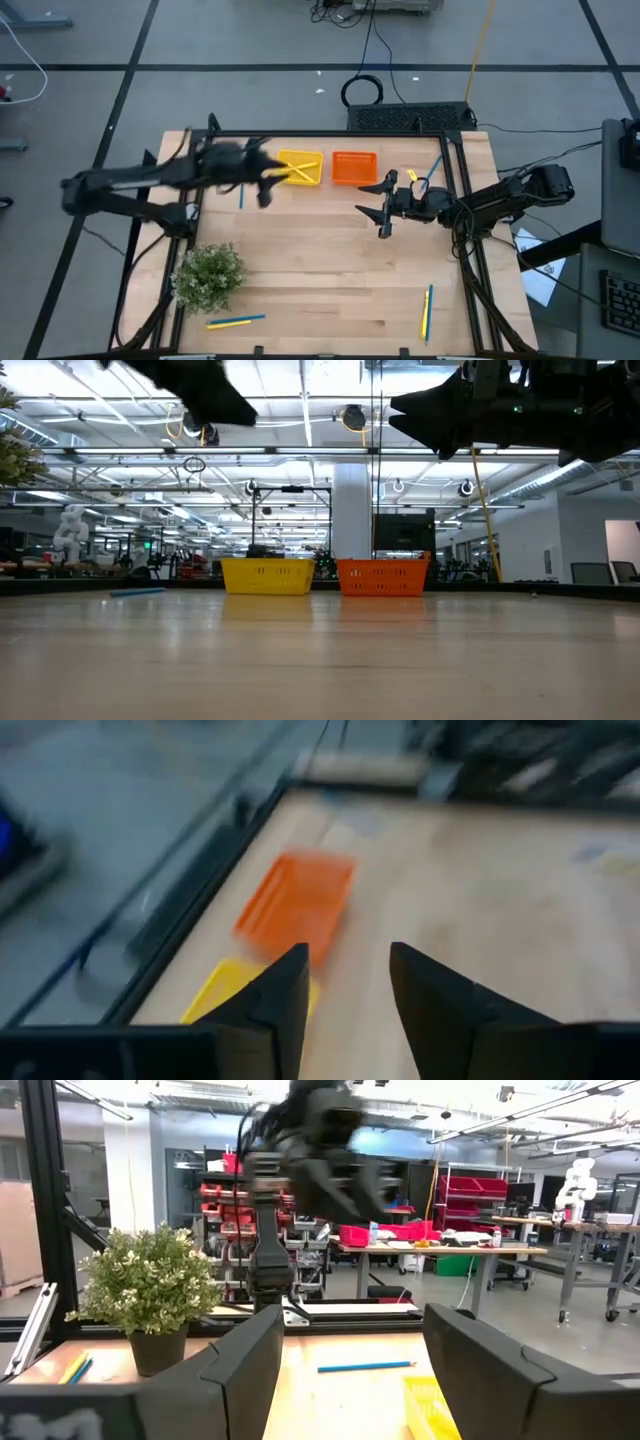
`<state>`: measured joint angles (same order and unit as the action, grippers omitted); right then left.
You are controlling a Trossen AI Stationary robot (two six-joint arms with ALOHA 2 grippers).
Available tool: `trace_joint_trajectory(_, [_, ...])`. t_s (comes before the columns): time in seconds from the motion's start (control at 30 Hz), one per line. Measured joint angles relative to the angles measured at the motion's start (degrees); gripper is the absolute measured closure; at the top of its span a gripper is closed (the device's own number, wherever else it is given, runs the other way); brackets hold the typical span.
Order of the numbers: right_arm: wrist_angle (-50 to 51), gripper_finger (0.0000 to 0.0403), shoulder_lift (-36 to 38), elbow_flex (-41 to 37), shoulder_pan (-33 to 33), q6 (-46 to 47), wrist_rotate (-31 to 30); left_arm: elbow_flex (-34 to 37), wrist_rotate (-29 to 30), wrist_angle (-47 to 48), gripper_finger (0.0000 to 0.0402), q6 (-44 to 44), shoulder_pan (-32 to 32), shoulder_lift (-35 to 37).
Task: Sort pens & pencils
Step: Put the right yellow pen into the yellow bin
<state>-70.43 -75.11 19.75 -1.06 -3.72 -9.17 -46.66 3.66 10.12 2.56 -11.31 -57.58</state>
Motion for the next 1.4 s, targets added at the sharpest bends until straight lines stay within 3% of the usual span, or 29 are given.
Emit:
trace_joint_trajectory(0.2, [0.00,0.0172,0.00,0.00,0.00,0.02,0.00,23.91,2.65,-28.92,0.0278,-1.23,7.51,15.15])
trace_joint_trajectory(0.37, [0.00,0.0172,0.00,0.00,0.00,-0.07,0.02,34.67,5.99,-44.33,0.0278,-0.84,8.46,20.32])
trace_joint_trajectory(1.4, [3.28,0.0172,0.00,0.00,-0.02,3.06,-0.82,35.44,5.35,-41.61,0.0279,0.14,8.06,22.20])
